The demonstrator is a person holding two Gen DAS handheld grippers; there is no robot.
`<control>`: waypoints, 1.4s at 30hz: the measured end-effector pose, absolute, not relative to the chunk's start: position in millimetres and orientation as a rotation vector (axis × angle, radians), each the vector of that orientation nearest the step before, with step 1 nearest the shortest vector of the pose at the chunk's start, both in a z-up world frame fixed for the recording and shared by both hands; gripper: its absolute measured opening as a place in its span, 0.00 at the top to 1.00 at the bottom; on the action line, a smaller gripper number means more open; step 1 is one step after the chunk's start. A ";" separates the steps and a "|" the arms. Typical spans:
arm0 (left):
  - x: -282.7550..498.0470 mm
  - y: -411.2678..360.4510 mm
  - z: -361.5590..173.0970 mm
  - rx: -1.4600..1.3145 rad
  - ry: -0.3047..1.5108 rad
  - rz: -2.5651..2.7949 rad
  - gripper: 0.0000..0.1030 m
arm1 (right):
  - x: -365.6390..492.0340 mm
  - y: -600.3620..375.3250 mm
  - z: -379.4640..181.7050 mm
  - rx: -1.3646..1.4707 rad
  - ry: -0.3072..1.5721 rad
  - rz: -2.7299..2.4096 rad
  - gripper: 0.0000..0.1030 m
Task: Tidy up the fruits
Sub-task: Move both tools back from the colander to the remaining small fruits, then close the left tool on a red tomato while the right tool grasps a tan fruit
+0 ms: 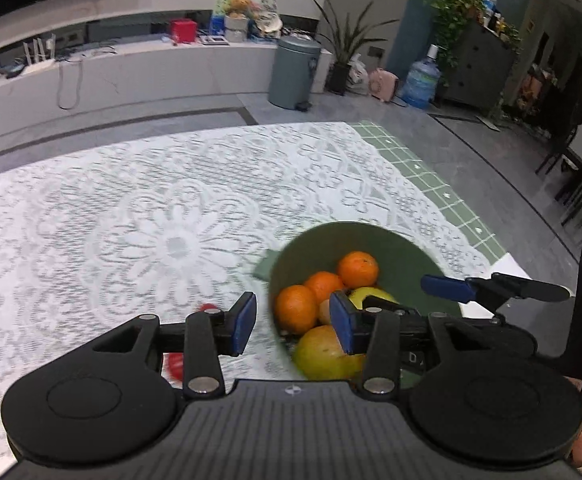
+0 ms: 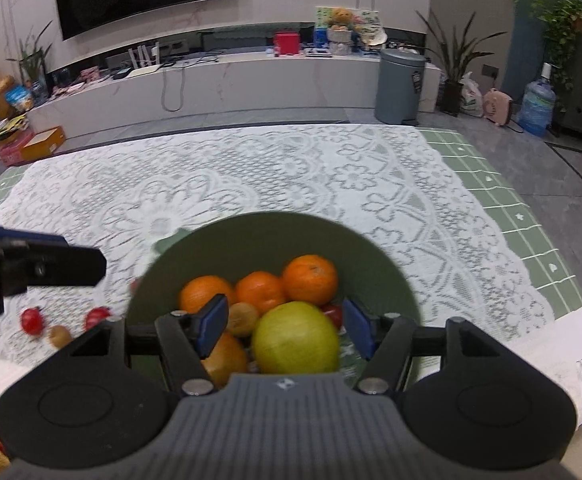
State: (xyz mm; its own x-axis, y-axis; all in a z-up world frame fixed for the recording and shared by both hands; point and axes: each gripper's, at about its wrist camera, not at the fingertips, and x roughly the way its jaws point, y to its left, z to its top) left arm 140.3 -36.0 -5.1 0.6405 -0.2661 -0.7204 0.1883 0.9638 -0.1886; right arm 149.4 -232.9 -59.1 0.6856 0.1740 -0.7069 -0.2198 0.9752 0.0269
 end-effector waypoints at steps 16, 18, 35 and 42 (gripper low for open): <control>100.9 43.9 -1.5 -0.177 0.792 -0.137 0.51 | 108.7 -154.0 -43.8 -0.142 0.713 0.409 0.37; 98.9 52.8 -2.8 -0.192 0.791 -0.121 0.51 | 104.4 -145.0 -44.0 -0.158 0.707 0.435 0.37; 98.6 109.9 -32.1 -0.321 0.830 -0.058 0.51 | 98.3 -93.4 -57.7 -0.318 0.714 0.526 0.31; 103.0 119.8 -58.4 -0.351 0.877 -0.047 0.51 | 103.9 -80.2 -69.6 -0.380 0.725 0.547 0.32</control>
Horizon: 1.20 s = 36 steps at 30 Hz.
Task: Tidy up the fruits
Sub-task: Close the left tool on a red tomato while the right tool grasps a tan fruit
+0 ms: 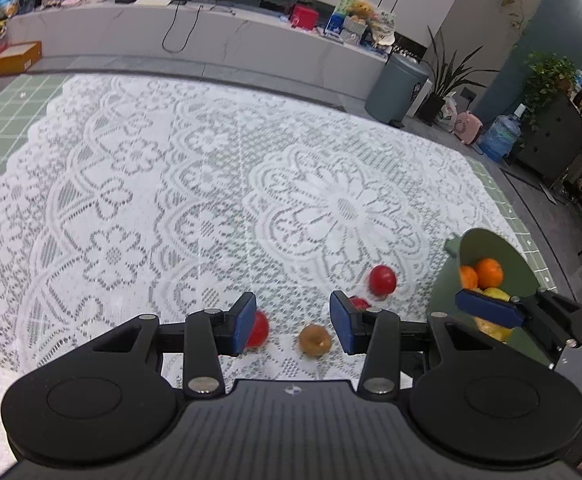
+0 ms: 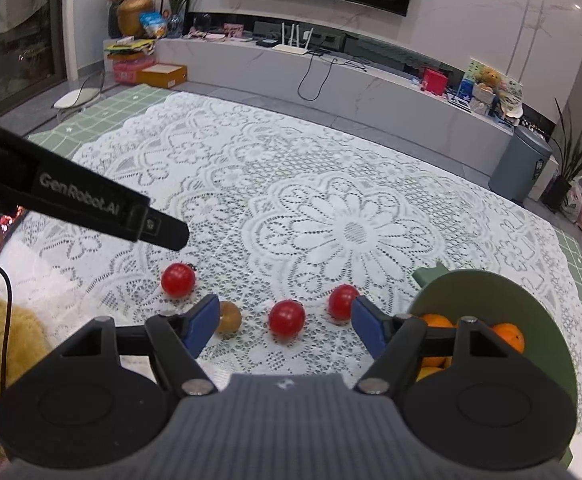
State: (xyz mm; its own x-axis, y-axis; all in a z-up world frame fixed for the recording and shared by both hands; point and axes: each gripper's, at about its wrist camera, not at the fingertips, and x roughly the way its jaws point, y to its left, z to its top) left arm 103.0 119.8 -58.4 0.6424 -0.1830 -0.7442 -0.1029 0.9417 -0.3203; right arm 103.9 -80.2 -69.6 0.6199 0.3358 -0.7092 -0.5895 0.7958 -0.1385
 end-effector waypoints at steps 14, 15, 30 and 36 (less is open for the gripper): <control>118.2 117.2 -101.8 -0.289 0.953 -0.013 0.51 | 120.5 -63.0 -99.8 -0.445 0.781 0.594 0.52; 118.8 116.8 -103.1 -0.276 0.954 -0.005 0.51 | 121.4 -61.8 -100.9 -0.438 0.786 0.601 0.52; 130.0 118.9 -119.4 -0.272 0.991 0.007 0.53 | 136.4 -35.2 -124.2 -0.401 0.887 0.681 0.65; 133.4 119.7 -123.7 -0.273 0.991 -0.001 0.55 | 140.4 -31.8 -129.9 -0.392 0.917 0.684 0.72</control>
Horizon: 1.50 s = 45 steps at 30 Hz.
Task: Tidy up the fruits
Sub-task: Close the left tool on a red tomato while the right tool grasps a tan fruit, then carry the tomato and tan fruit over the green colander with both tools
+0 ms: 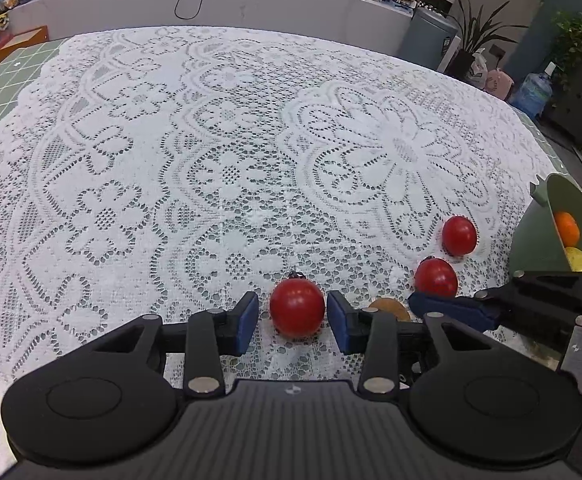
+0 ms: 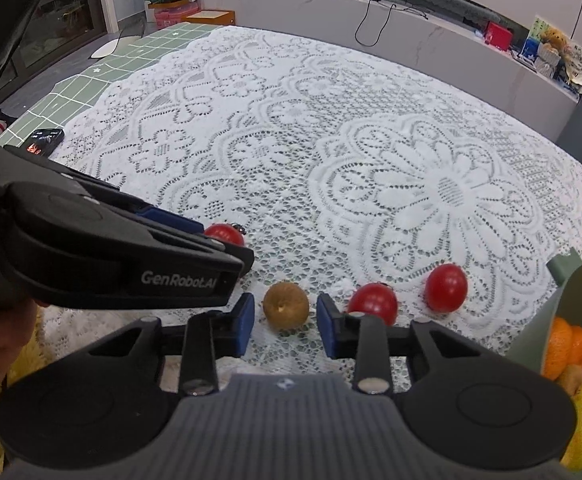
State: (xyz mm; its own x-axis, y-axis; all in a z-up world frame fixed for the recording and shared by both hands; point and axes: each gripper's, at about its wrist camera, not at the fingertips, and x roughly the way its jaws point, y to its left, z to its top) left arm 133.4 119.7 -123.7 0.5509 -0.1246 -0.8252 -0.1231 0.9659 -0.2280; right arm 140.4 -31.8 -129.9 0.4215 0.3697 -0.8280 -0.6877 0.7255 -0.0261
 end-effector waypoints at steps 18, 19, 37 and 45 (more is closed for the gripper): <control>132.3 120.3 -123.6 -0.270 0.962 -0.024 0.68 | 138.5 -32.3 -123.3 -0.400 0.905 0.671 0.78; 131.7 120.7 -123.0 -0.272 0.961 -0.023 0.68 | 137.4 -33.2 -121.0 -0.401 0.900 0.670 0.78; 113.5 109.3 -80.4 -0.304 0.899 -0.037 0.69 | 115.2 -75.0 -66.2 -0.343 0.773 0.606 0.78; 106.1 79.2 -48.9 -0.258 0.851 -0.089 0.69 | 108.7 -109.3 -42.2 -0.284 0.731 0.560 0.78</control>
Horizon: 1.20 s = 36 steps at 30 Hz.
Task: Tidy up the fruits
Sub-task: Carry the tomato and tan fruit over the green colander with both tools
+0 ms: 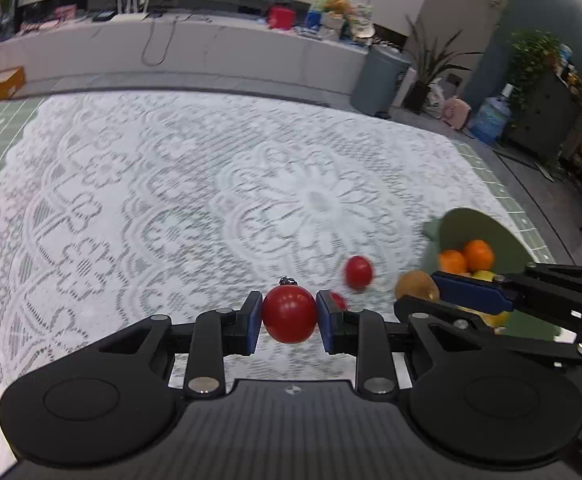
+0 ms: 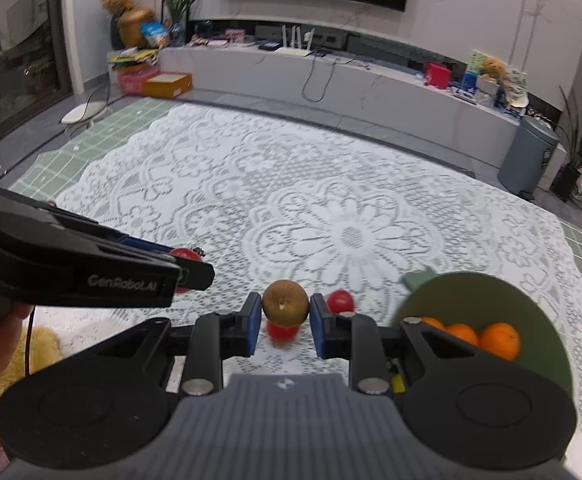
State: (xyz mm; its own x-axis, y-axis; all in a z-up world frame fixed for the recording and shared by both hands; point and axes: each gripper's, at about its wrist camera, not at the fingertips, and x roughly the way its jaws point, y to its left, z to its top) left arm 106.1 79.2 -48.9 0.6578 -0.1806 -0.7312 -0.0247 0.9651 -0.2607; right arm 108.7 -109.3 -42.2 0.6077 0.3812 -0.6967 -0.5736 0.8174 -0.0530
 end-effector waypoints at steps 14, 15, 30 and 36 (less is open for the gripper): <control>102.2 2.6 -17.4 -0.143 0.815 -0.238 0.69 | 111.1 -190.4 -29.9 -0.214 0.723 0.412 0.78; 102.6 -2.8 -17.1 -0.136 0.816 -0.249 0.68 | 111.9 -196.7 -30.7 -0.214 0.726 0.400 0.78; 114.8 -85.1 -37.3 -0.007 0.895 -0.402 0.69 | 128.6 -256.3 -53.9 -0.253 0.850 0.309 0.78; 121.5 -97.6 -48.8 0.025 0.931 -0.418 0.69 | 134.6 -265.1 -63.0 -0.262 0.901 0.302 0.78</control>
State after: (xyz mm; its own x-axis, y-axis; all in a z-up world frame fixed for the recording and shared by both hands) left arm 121.5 -97.6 -48.8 0.5228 -0.3386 -0.7823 0.3599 0.9196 -0.1575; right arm 134.6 -265.1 -63.0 0.5836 0.1467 -0.7987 -0.3644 0.9262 -0.0961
